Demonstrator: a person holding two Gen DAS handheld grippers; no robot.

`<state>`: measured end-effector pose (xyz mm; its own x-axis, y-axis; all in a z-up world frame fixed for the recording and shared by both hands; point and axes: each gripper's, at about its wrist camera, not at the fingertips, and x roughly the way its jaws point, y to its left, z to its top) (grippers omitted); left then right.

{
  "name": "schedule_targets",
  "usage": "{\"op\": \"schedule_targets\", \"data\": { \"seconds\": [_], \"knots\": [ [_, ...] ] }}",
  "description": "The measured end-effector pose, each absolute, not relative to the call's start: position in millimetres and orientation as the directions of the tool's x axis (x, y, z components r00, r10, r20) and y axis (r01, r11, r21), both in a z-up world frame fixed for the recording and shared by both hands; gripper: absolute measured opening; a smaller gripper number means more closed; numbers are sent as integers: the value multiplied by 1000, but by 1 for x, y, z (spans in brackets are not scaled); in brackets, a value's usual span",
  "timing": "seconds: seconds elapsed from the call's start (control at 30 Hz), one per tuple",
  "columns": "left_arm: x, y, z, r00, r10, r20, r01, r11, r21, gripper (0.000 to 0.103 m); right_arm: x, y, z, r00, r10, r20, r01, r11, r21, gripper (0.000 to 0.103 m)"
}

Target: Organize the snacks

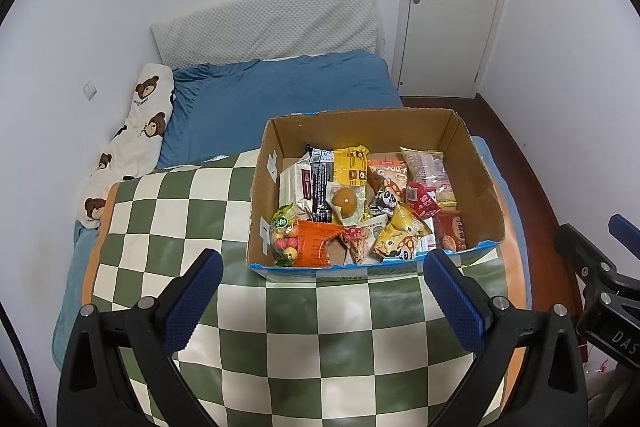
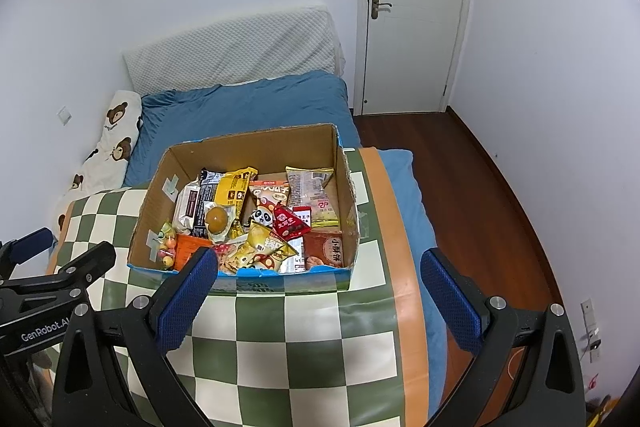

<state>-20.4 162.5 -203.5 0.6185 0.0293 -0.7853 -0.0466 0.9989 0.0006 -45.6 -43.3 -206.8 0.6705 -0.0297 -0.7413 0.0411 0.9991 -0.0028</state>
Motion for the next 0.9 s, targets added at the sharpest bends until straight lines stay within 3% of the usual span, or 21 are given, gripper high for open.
{"op": "schedule_targets", "data": {
  "seconds": [0.9],
  "knots": [
    [-23, 164, -197, 642, 39, -766, -60, 998, 1, 103, -51, -41, -199, 688, -14, -726, 29, 1000, 8, 103]
  ]
}}
